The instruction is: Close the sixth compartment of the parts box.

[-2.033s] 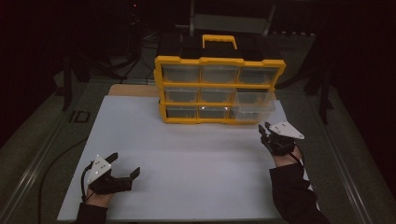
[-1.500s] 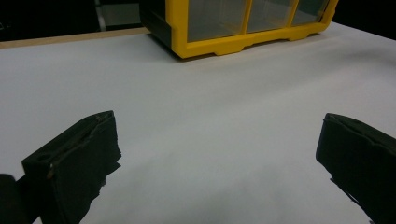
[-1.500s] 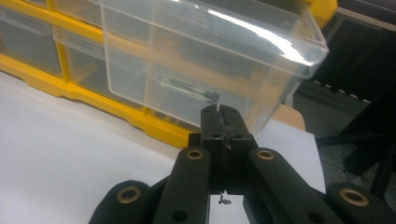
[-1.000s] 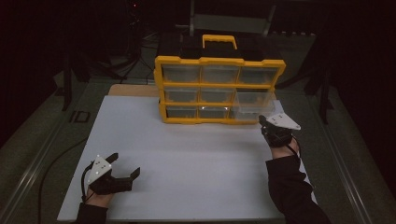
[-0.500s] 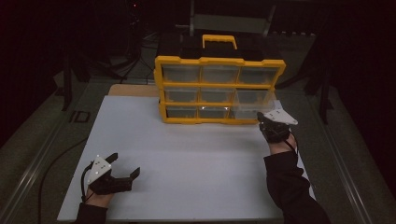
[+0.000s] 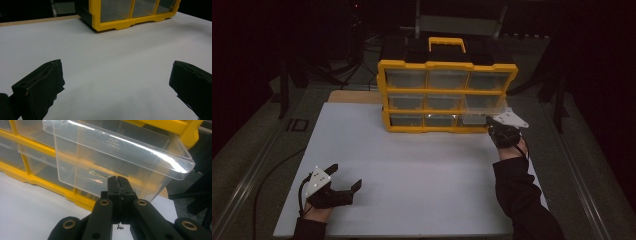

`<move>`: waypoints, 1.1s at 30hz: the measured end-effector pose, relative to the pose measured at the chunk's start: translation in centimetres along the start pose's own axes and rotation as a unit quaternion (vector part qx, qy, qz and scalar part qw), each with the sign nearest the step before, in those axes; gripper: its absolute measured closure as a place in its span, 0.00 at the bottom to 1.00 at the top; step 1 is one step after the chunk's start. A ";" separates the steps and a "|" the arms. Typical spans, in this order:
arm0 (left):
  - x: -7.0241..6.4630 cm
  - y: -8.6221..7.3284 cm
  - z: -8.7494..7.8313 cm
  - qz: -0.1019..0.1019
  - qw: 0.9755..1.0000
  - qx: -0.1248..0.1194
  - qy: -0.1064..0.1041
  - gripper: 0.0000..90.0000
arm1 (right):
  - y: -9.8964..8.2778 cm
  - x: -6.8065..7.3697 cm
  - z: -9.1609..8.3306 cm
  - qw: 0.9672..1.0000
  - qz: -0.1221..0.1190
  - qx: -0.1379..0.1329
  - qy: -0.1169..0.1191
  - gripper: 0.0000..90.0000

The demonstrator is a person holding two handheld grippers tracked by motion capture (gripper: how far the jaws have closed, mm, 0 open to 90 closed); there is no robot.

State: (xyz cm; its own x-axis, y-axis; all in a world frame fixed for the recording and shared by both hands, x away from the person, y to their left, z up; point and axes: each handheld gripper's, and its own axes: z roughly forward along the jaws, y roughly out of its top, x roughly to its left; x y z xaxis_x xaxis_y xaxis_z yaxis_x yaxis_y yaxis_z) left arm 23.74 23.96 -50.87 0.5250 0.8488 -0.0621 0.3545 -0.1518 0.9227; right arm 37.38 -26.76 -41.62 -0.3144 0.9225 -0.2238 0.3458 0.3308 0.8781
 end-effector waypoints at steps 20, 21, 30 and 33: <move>-0.1 0.0 0.0 0.004 1.000 0.002 0.002 0.00 | 1.1 -0.6 2.3 1.000 -0.005 0.011 -0.010 1.00; -0.1 0.0 0.0 0.005 1.000 0.002 0.002 0.00 | 1.2 -0.7 2.5 1.000 -0.005 0.012 -0.007 1.00; -0.1 0.0 0.0 0.005 1.000 0.001 0.000 0.00 | 1.6 -0.8 3.3 1.000 -0.006 0.015 -0.011 1.00; -0.1 0.0 0.0 0.006 1.000 0.001 0.002 0.00 | 1.7 -0.8 3.5 1.000 -0.007 0.016 -0.014 1.00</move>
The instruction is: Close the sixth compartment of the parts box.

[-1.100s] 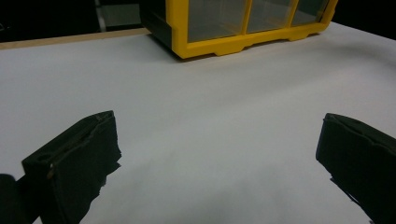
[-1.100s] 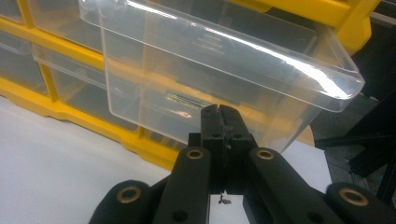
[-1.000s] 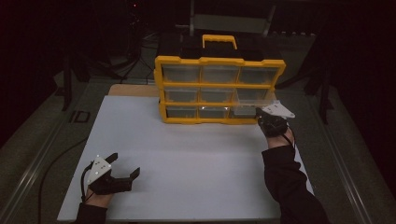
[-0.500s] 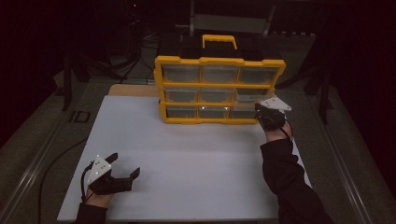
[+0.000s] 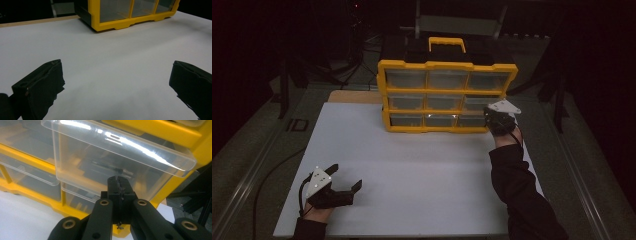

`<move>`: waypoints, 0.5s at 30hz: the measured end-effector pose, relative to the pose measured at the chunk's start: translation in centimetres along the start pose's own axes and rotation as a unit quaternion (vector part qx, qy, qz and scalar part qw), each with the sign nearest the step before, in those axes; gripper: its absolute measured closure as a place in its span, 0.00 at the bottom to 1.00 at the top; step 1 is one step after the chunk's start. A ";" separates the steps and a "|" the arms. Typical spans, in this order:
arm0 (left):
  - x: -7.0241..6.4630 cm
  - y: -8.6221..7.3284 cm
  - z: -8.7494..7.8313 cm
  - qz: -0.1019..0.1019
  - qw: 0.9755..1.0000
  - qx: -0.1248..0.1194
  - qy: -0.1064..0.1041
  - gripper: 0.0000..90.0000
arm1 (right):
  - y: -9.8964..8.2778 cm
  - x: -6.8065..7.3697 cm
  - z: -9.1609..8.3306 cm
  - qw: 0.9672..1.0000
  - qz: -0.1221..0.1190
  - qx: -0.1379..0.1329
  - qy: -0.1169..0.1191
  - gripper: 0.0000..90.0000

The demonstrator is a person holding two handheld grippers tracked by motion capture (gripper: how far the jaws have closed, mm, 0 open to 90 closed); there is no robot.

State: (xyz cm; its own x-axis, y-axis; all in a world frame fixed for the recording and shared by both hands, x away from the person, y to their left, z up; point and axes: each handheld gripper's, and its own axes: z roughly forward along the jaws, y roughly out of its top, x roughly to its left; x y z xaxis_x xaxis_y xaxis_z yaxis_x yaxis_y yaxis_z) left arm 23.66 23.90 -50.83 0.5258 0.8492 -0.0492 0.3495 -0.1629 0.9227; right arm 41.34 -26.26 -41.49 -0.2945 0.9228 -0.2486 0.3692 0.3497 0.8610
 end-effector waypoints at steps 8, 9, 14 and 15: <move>0.0 0.0 0.0 -0.001 1.000 0.001 -0.001 0.00 | 0.3 -0.1 0.6 1.000 -0.003 0.004 -0.002 1.00; 0.0 0.0 0.0 -0.001 1.000 0.001 -0.001 0.00 | 0.3 -0.1 0.6 1.000 -0.003 0.004 -0.002 1.00; 0.0 0.0 -0.1 -0.003 1.000 -0.001 -0.001 0.00 | 0.4 -0.1 0.9 1.000 -0.003 0.006 -0.003 1.00; 0.0 0.0 -0.1 -0.003 1.000 -0.001 -0.001 0.00 | 0.4 -0.1 0.9 1.000 -0.003 0.006 -0.003 1.00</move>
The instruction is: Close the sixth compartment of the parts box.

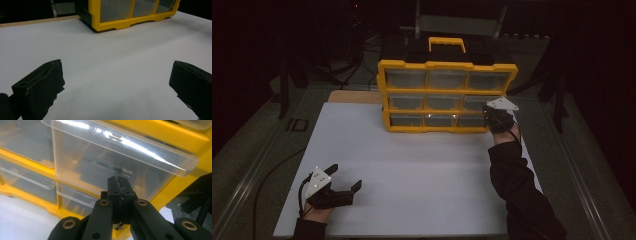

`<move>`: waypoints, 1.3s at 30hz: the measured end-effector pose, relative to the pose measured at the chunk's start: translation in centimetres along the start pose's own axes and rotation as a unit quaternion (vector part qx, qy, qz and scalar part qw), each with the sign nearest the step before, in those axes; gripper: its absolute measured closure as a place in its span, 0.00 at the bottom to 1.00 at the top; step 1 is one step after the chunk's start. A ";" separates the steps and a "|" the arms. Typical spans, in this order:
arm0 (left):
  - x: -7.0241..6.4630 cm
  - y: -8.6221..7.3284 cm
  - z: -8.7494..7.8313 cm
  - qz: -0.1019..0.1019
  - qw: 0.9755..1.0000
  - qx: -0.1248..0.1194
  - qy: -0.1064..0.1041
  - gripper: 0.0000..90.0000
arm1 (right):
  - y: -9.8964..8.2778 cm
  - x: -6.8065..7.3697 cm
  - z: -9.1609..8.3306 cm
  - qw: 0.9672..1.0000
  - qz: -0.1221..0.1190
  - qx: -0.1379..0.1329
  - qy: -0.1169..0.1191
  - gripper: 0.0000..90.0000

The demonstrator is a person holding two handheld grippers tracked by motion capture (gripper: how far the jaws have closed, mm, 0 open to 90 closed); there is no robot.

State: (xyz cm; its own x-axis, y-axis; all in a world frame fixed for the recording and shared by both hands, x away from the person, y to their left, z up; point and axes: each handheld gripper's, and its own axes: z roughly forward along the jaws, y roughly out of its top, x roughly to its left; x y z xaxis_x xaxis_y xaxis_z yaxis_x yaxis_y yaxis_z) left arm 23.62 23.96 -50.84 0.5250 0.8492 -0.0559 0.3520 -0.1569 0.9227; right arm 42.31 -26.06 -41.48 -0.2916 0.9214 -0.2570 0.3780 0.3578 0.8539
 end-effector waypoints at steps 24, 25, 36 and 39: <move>0.0 0.0 0.0 0.001 1.000 0.002 0.000 0.00 | 0.9 0.0 0.7 1.000 0.002 0.000 0.000 1.00; 0.0 0.0 0.0 0.001 1.000 0.001 0.000 0.00 | 0.9 0.0 0.7 1.000 0.004 0.000 -0.001 1.00; 0.0 0.0 0.0 0.001 1.000 0.002 0.000 0.00 | 0.9 0.0 0.2 1.000 0.013 -0.003 0.008 1.00; 0.0 0.0 0.0 0.000 1.000 0.002 0.000 0.00 | 1.0 0.1 -0.3 1.000 0.020 -0.008 0.017 1.00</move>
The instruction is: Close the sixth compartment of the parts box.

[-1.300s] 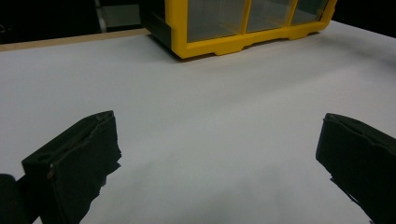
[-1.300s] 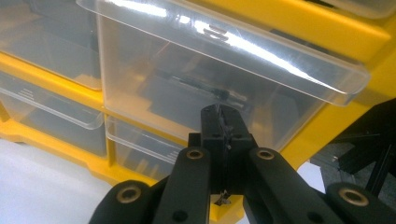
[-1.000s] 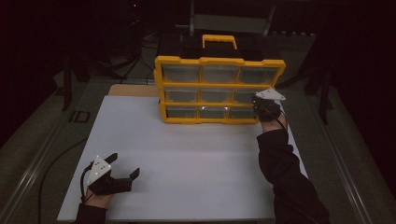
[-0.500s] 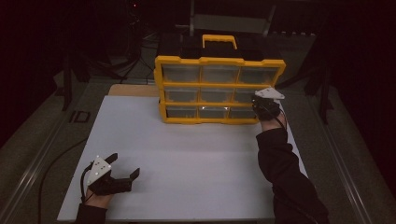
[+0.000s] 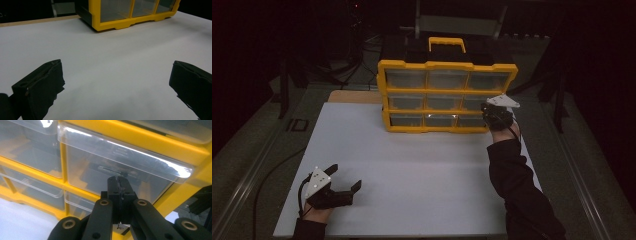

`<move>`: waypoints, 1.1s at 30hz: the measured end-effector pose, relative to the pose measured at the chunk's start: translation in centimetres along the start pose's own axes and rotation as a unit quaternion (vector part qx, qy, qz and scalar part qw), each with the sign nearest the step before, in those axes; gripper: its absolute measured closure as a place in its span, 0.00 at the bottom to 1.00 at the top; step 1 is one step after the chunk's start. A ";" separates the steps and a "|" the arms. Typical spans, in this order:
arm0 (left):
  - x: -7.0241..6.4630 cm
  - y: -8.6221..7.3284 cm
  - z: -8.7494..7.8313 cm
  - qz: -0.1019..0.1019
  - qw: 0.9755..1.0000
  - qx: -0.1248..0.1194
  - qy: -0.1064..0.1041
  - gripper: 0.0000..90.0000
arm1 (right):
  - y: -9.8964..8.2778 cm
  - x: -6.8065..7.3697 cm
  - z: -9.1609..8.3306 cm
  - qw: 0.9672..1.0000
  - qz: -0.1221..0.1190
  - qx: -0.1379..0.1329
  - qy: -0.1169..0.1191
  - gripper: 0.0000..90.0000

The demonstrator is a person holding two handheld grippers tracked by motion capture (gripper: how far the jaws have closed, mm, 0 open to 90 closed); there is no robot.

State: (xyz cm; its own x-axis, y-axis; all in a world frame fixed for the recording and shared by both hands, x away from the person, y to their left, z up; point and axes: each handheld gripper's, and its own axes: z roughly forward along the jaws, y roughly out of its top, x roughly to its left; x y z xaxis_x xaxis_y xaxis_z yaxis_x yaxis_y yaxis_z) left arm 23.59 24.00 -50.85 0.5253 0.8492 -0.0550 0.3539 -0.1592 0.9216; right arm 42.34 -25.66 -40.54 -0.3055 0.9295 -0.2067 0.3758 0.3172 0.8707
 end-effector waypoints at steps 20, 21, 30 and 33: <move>-0.1 0.0 0.0 0.000 1.000 0.000 -0.001 0.00 | 0.1 1.3 -2.0 0.997 0.043 0.007 0.063 0.59; -0.1 0.0 0.0 0.000 1.000 0.000 -0.001 0.00 | 0.3 1.5 -2.2 0.997 0.043 0.009 0.068 0.51; -0.1 0.0 0.0 0.000 1.000 0.000 -0.001 0.00 | 0.9 2.1 -2.3 0.995 0.050 0.025 0.084 0.15; 0.0 0.0 0.0 -0.001 1.000 -0.001 0.000 0.00 | 0.7 2.4 -2.5 0.993 0.052 0.024 0.107 0.10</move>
State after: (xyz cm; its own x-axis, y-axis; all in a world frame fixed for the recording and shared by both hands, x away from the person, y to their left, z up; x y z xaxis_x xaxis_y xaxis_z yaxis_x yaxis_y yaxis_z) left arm 23.56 23.97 -50.84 0.5249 0.8492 -0.0581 0.3534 -0.1554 0.9225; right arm 39.67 -23.72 -39.30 -0.4392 0.8983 -0.0126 0.4543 0.2342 0.8595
